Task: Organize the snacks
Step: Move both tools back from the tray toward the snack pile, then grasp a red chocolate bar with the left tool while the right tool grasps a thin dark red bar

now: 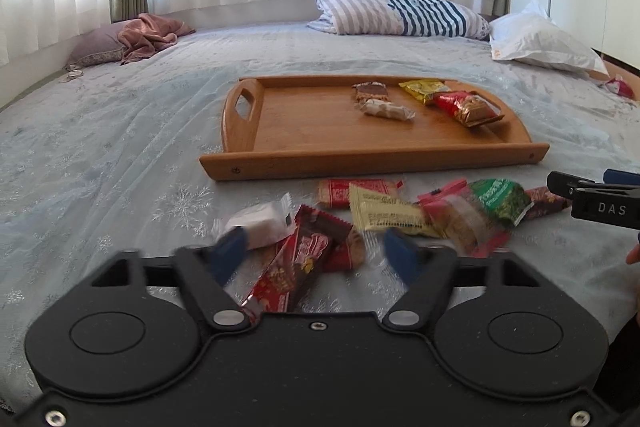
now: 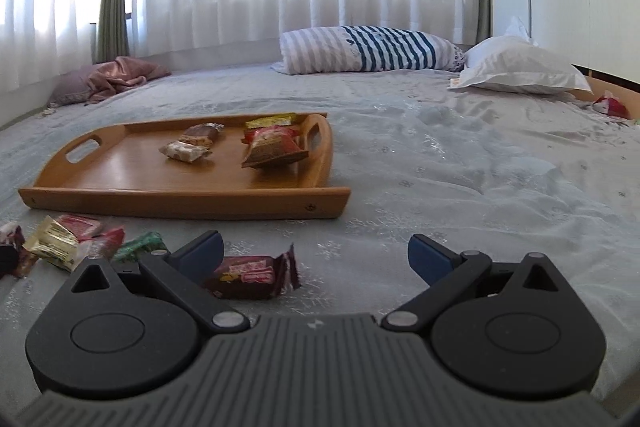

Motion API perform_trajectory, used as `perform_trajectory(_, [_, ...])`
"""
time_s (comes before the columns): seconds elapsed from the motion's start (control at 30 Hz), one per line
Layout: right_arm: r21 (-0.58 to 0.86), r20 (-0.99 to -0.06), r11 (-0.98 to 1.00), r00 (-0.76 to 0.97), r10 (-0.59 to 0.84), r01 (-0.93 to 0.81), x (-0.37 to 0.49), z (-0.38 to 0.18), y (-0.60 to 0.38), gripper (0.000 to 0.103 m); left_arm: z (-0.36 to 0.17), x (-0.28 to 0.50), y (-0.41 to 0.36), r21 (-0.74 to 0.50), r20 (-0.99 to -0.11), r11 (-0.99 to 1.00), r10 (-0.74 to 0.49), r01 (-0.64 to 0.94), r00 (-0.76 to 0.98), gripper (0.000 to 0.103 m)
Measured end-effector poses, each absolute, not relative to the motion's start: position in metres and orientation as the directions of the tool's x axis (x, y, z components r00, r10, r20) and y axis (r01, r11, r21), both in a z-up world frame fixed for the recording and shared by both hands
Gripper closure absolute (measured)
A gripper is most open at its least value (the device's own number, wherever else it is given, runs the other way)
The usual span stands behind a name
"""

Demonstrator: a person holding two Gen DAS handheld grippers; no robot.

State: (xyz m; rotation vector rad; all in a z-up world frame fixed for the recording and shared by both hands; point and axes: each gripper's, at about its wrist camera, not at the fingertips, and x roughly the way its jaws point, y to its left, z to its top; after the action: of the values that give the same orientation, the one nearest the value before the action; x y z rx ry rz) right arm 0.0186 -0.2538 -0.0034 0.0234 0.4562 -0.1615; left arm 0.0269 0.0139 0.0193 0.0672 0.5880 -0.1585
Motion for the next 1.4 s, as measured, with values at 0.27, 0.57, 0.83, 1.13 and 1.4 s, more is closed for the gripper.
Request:
perform_trajectory(0.27, [-0.114, -0.445, 0.981, 0.875, -0.189, 0.154, 0.021, -0.003, -0.234, 0.000, 0.018, 0.023, 0.023, 0.023, -0.576, 0.989, -0.105, 0.145, 0.811, 0.054])
perform_trajectory(0.57, [-0.143, -0.457, 0.987, 0.880, -0.128, 0.069, 0.029, -0.003, -0.202, 0.000, 0.014, 0.022, 0.026, 0.033, -0.596, 0.989, -0.099, 0.147, 0.797, 0.055])
perform_trajectory(0.83, [-0.190, -0.485, 0.982, 0.870, -0.091, -0.004, 0.030, -0.010, -0.183, 0.000, 0.009, 0.024, 0.027, 0.008, -0.605, 0.990, -0.109, 0.143, 0.789, 0.056])
perform_trajectory(1.13, [-0.139, -0.486, 0.990, 0.871, -0.071, 0.003, 0.029, -0.010, -0.191, 0.001, 0.017, 0.016, 0.031, -0.016, -0.604, 0.988, -0.133, 0.155, 0.786, 0.077])
perform_trajectory(1.4, [-0.111, -0.465, 0.994, 0.884, -0.052, 0.000, 0.018, -0.007, -0.191, 0.020, 0.014, 0.020, 0.025, -0.021, -0.609, 0.986, -0.145, 0.166, 0.780, 0.077])
